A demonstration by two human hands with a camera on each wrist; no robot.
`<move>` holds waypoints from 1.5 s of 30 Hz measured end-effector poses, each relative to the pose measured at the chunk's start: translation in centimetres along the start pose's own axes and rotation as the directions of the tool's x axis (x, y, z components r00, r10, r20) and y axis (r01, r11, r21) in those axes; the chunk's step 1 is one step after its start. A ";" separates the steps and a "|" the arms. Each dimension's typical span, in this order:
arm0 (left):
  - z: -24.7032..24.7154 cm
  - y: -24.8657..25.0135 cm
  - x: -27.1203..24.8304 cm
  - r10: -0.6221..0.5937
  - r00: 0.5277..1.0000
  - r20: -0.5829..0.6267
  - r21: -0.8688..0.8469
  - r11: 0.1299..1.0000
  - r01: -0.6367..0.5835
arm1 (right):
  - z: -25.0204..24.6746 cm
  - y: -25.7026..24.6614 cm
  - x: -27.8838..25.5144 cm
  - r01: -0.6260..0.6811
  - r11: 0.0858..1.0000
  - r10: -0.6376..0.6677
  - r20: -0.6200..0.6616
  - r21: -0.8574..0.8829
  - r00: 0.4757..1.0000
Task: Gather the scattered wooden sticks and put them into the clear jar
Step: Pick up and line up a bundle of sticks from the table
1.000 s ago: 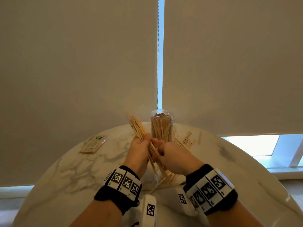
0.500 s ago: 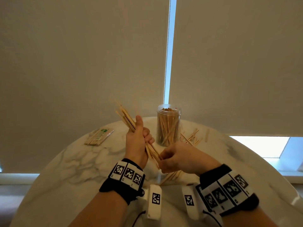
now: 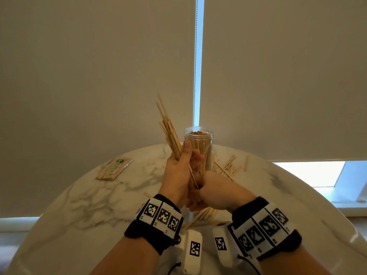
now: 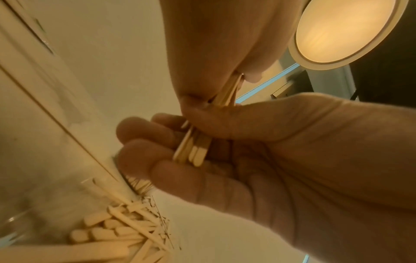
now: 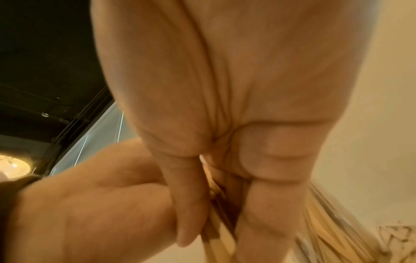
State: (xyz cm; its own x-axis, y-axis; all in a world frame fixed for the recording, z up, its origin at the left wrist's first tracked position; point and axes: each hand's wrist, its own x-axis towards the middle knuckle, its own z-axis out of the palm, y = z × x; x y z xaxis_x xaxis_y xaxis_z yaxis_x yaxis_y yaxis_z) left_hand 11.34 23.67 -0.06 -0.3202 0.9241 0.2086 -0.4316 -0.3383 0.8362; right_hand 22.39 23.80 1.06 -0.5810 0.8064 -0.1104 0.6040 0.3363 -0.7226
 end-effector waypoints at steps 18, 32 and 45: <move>0.2 0.3 -1.5 -0.194 0.862 0.468 0.587 0.798 -0.139 | -8.2 -4.1 -6.8 0.355 0.933 -0.291 -0.695 -0.054 0.658; 0.6 1.4 -1.3 -0.015 0.932 0.363 0.360 0.925 -0.125 | -5.3 -3.4 -4.2 0.296 0.954 -0.267 -0.337 0.037 0.903; -1.2 3.2 0.9 0.054 0.997 -0.050 -0.355 0.932 -0.069 | -3.2 -1.2 -2.1 0.005 0.991 0.007 0.085 -0.136 0.996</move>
State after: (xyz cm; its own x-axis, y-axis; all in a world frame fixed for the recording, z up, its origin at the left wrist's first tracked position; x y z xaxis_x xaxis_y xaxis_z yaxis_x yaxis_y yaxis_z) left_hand 8.68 23.16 2.23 -0.3846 0.8944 0.2284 -0.6799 -0.4418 0.5852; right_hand 24.65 23.29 4.38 -0.6211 0.7645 -0.1728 0.6699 0.4033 -0.6234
